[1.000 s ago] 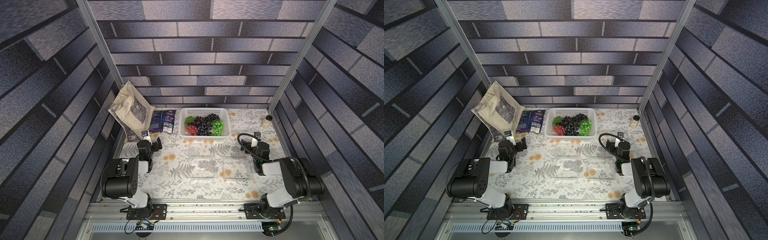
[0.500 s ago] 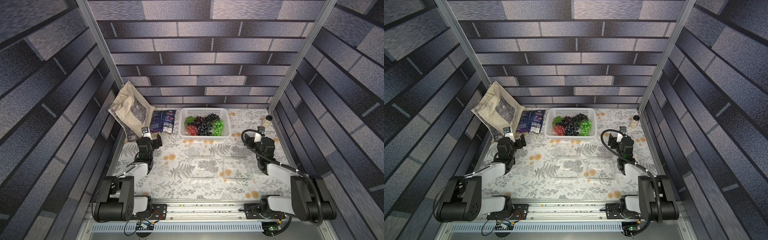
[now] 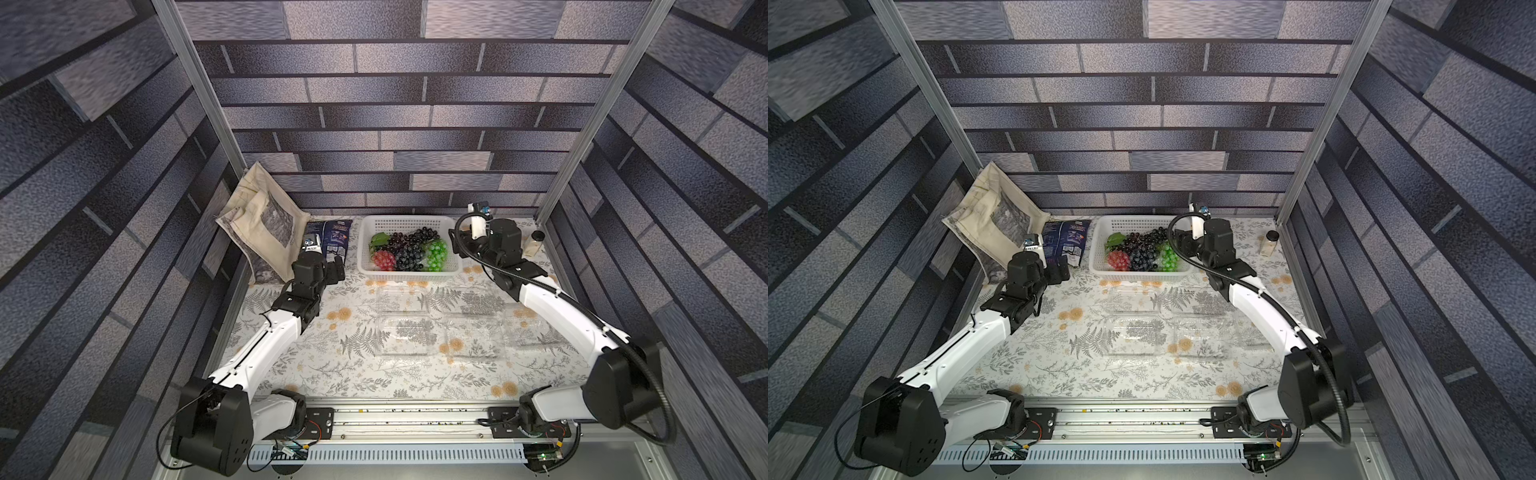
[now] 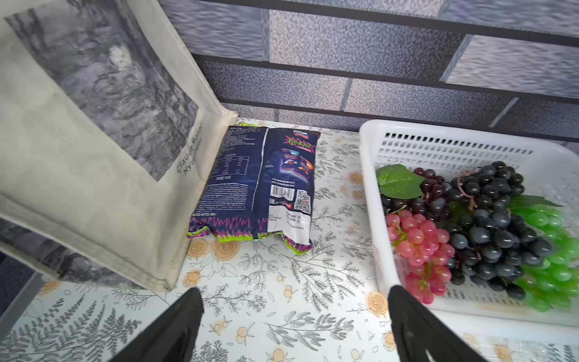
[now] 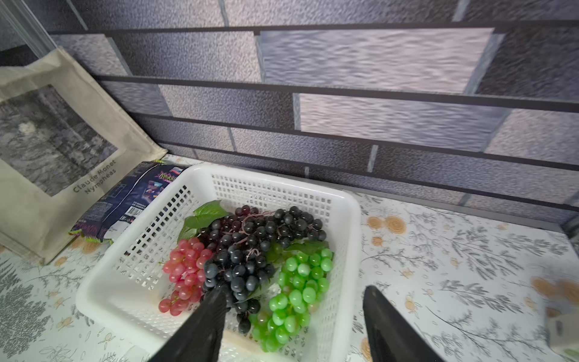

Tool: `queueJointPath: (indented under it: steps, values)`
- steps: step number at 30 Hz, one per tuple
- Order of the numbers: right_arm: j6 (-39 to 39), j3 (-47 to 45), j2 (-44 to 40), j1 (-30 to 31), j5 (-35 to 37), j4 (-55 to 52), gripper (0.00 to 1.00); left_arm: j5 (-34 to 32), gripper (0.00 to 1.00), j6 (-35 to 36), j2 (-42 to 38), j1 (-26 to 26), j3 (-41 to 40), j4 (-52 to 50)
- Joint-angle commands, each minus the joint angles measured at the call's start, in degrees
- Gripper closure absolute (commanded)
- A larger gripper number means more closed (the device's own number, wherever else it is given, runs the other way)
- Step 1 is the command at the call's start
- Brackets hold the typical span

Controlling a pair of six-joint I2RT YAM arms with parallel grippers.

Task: Pack grapes into containers
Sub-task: Pick up the grape from the basket.

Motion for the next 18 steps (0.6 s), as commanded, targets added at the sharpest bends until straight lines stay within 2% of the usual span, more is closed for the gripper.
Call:
queueJointPath:
  steps: [1, 5, 11, 18]
  values:
    - [3.04, 7.03, 7.28, 1.31, -2.25, -9.15, 0.34, 1.84, 0.06, -5.17, 0.94, -0.7, 3.66, -7.35]
    - [4.91, 17.73, 17.28, 1.91, -3.7, -15.73, 0.42, 3.98, 0.06, -6.32, 2.02, -1.58, 5.77, -9.15]
    - [6.82, 22.9, 24.66, 2.29, -3.6, -15.45, 0.38, 5.73, 0.05, -7.03, 3.31, -1.85, 6.4, -9.42]
    - [8.89, 37.77, 37.9, 2.27, -1.89, -22.31, 0.39, 8.35, 0.05, -8.53, 4.75, -2.07, 6.53, -8.08]
